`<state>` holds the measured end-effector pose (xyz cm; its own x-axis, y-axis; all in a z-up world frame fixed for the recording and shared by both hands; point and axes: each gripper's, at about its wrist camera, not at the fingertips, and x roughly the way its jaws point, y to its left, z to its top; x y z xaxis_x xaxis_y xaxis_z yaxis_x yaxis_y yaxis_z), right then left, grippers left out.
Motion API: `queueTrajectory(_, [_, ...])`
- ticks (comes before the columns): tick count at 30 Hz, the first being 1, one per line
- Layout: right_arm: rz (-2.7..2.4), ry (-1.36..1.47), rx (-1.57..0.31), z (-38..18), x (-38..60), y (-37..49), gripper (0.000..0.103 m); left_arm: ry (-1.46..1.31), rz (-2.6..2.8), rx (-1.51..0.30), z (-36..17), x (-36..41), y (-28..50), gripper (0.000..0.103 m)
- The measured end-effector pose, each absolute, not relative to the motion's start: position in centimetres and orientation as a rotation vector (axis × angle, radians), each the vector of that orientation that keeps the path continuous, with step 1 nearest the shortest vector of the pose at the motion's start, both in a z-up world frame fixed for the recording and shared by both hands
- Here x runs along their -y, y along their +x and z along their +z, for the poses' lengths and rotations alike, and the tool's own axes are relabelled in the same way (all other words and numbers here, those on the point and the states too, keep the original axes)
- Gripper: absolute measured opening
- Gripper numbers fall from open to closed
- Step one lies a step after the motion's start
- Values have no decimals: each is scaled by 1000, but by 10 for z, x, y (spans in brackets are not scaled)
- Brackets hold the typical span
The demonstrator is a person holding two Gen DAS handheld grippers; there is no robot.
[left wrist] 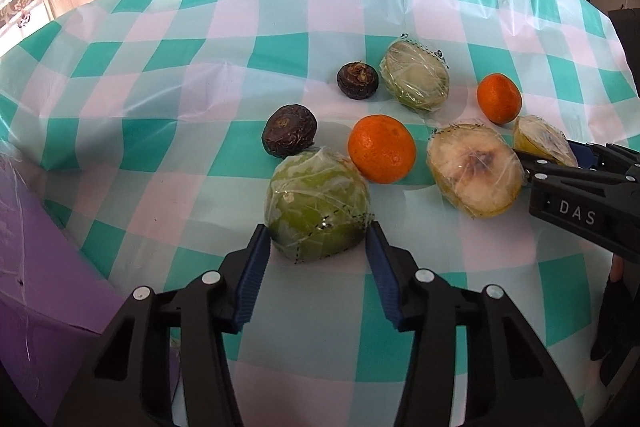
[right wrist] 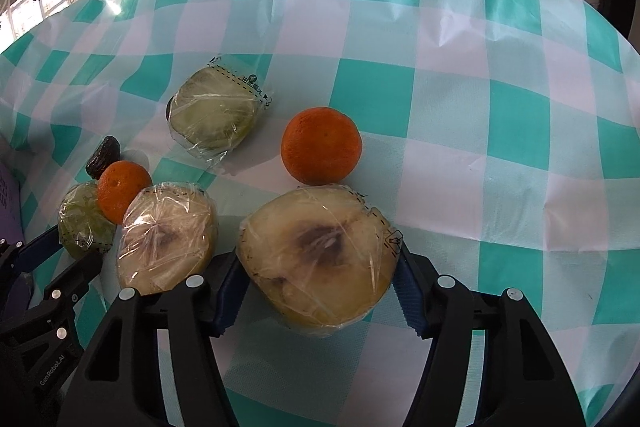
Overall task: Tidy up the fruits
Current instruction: 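Grasp the wrapped cabbage with the left tool while the right tool grasps the wrapped pear half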
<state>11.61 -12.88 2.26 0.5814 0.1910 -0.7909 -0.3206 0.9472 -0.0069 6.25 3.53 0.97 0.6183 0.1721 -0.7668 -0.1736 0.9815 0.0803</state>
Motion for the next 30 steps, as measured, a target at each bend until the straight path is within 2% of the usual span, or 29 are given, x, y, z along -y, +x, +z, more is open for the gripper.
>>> queueTrajectory(5, [297,-154,-903,20,130,119,62,-8,199,-876,10,-36,63,46])
queueTrajectory(8, [289,-151,-902,18,132,121,61,-30,199,-866,11,-38,60,40])
queueTrajectory(9, [285,-150,-902,18,132,121,61,-36,201,-860,12,-39,59,32])
queueTrajectory(10, [279,-148,-902,16,132,120,61,-39,203,-851,13,-39,57,15])
queueTrajectory(11, [272,-146,-902,16,132,121,61,-39,202,-846,14,-38,54,8])
queueTrajectory(15, [226,-118,-898,17,137,121,61,-67,192,-849,13,-39,48,6])
queueTrajectory(17, [211,-103,-905,15,140,123,61,-106,188,-861,11,-45,46,11])
queueTrajectory(19, [195,-106,-904,15,139,123,61,-155,156,-861,10,-51,43,51])
queueTrajectory(21, [191,-115,-903,16,137,123,61,-166,110,-844,11,-49,43,61])
queueTrajectory(24, [191,-115,-903,16,136,125,61,-113,124,-858,10,-42,54,70])
queueTrajectory(30, [193,-112,-904,16,137,124,61,-161,199,-899,7,-62,99,77])
